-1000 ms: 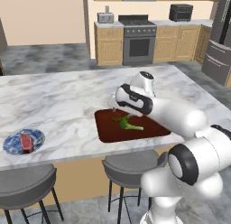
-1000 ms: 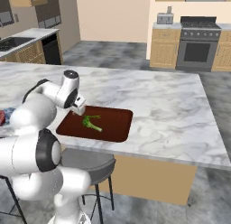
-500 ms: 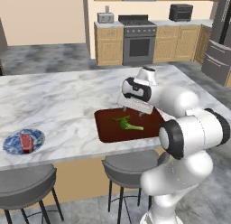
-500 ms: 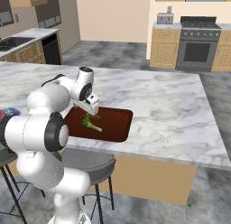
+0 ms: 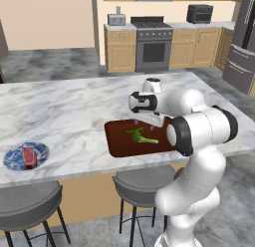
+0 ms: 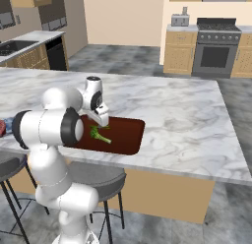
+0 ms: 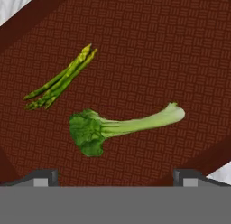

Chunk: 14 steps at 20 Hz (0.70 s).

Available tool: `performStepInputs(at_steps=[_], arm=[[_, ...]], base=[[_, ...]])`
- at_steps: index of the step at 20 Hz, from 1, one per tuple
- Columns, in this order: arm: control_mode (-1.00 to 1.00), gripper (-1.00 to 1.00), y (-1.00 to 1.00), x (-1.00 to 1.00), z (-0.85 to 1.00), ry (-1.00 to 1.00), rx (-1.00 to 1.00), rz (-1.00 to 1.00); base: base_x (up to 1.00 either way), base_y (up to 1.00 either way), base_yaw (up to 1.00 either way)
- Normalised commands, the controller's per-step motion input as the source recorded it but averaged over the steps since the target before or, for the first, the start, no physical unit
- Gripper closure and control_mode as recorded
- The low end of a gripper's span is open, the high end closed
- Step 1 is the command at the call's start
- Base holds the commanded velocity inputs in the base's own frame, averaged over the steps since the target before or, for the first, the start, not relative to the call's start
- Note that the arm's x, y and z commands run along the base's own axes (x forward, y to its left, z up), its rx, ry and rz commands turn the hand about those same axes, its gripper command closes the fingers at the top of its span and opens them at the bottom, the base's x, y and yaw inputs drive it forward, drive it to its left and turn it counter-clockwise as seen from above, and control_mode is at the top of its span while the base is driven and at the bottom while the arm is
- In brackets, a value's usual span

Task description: Create a steak meal by picking up the steak and asparagus from the tray and placing them on the plate. Leave the celery on the tray.

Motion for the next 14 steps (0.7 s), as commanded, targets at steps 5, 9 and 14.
performStepInputs(at_steps=[5,9,14], arm=[[-1.0,-1.0,0.0,0.4,-0.34,0.0,0.0,-0.1],[-1.0,-1.0,0.0,0.35,-0.34,0.0,0.0,-0.07],[-1.0,-1.0,0.0,0.34,-0.34,0.0,0.0,-0.04]], base=[[0.0,0.0,0.0],[0.0,0.0,0.0],[0.0,0.0,0.0]])
